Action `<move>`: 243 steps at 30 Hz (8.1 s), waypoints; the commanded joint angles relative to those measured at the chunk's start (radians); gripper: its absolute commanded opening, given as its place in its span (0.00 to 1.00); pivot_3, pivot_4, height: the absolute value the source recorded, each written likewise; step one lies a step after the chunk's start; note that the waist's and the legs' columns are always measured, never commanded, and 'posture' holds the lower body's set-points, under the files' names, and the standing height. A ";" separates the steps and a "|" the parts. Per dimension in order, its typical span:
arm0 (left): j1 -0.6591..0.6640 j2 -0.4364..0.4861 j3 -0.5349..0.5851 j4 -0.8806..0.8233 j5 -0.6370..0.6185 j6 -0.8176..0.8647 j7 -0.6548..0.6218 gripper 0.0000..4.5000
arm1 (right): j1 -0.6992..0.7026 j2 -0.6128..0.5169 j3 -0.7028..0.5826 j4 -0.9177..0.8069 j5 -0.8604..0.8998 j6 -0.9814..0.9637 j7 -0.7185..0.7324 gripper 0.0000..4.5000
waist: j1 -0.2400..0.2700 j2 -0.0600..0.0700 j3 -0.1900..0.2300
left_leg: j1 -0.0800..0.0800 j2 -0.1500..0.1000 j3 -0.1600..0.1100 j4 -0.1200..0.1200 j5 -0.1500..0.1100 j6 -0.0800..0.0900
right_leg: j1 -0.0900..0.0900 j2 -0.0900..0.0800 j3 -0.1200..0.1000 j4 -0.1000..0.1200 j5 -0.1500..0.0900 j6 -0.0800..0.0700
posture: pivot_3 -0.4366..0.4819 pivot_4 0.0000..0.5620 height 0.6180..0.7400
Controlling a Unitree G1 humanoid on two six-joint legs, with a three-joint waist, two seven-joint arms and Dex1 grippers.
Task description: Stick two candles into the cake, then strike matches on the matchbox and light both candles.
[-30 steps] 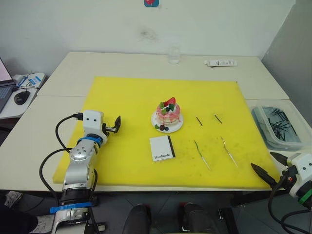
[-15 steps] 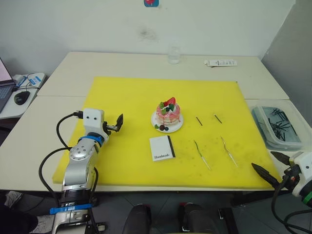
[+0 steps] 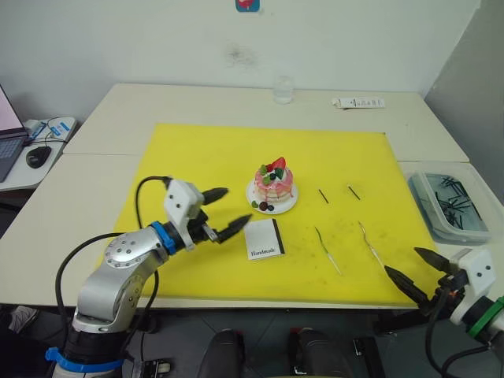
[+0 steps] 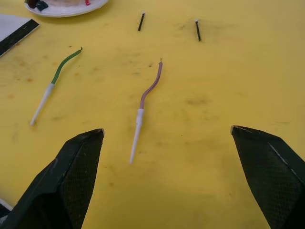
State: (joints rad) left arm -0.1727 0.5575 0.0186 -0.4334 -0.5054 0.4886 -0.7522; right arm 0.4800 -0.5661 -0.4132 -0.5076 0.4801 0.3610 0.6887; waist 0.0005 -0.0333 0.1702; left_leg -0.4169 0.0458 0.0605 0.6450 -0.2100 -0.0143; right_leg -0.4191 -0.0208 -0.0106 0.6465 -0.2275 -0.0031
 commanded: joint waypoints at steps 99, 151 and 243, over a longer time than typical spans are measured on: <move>-0.380 -0.603 -0.007 0.233 -0.489 0.283 0.321 0.55 | -0.638 0.031 0.317 -0.118 -0.088 -0.078 -0.108 0.00 | -0.002 0.000 0.000 | -0.001 -0.003 -0.004 0.001 0.000 0.001 | 0.000 0.014 0.001 0.001 0.003 0.007 | 0.48 0.27 1.00; -0.571 -0.049 0.030 0.552 -0.099 0.142 -0.060 0.00 | -1.052 0.150 0.618 0.029 -0.131 0.392 -0.222 0.99 | -0.003 -0.003 0.003 | -0.005 0.002 -0.004 -0.001 0.000 0.000 | -0.004 0.013 0.000 0.002 0.001 0.003 | 0.48 0.27 1.00; -0.525 -0.164 -0.022 0.738 0.136 -0.099 -0.179 0.00 | -1.028 0.170 0.571 0.005 -0.153 0.426 -0.257 0.99 | -0.003 -0.003 0.002 | -0.005 0.002 -0.004 0.000 0.000 0.000 | -0.003 0.014 0.000 0.003 0.001 0.003 | 0.48 0.27 1.00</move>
State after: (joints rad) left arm -0.6992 0.3939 0.0044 0.3107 -0.3789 0.4065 -0.9278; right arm -0.5371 -0.3929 0.1824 -0.4792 0.3325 0.7957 0.4343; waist -0.0021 -0.0361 0.1727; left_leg -0.4215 0.0474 0.0568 0.6449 -0.2098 -0.0139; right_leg -0.4225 -0.0069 -0.0104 0.6491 -0.2264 -0.0005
